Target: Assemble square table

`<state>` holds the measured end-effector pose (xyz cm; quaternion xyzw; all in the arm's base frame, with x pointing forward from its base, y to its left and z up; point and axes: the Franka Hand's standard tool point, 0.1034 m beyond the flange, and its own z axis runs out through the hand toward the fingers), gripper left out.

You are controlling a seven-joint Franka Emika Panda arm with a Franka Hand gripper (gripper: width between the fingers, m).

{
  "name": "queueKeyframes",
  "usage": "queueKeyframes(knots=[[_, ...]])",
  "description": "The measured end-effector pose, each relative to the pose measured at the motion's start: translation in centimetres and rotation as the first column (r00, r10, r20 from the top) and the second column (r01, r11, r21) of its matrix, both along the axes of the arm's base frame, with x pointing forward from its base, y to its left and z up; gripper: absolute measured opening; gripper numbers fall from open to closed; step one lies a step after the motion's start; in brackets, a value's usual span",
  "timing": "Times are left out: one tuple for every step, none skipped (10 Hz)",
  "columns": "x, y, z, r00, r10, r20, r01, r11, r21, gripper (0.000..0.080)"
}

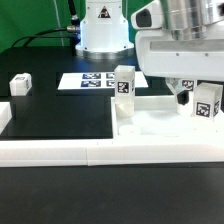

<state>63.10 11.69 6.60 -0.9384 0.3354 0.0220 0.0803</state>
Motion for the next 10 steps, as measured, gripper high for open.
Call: queueKeyframes(knots=[[0.22, -0.16, -0.07, 0.999, -0.037, 0.012, 0.037, 0.999, 0.001, 0.0649], [0.11, -0.18, -0.16, 0.998, -0.059, 0.006, 0.059, 0.998, 0.0, 0.0535], [0.11, -0.2, -0.16, 0.998, -0.063, 0.005, 0.063, 0.998, -0.001, 0.0535], [0.07, -0.21, -0.19, 0.993, -0.115, -0.004, 0.115, 0.993, -0.001, 0.0347], [-0.02, -0.35, -0.28, 0.976, -0.216, -0.023, 0.216, 0.976, -0.002, 0.0292], [-0.04, -0.37, -0.3, 0.969, -0.247, -0.029, 0.247, 0.969, -0.003, 0.0292], [-0.05, -0.39, -0.31, 0.943, -0.33, -0.043, 0.33, 0.944, -0.005, 0.0292], [-0.05, -0.41, -0.32, 0.901, -0.429, -0.057, 0.429, 0.903, -0.009, 0.0292], [-0.15, -0.35, -0.32, 0.804, -0.591, -0.07, 0.591, 0.806, -0.021, 0.0292], [-0.2, -0.21, -0.31, 0.707, -0.702, -0.082, 0.702, 0.711, -0.036, 0.0292]])
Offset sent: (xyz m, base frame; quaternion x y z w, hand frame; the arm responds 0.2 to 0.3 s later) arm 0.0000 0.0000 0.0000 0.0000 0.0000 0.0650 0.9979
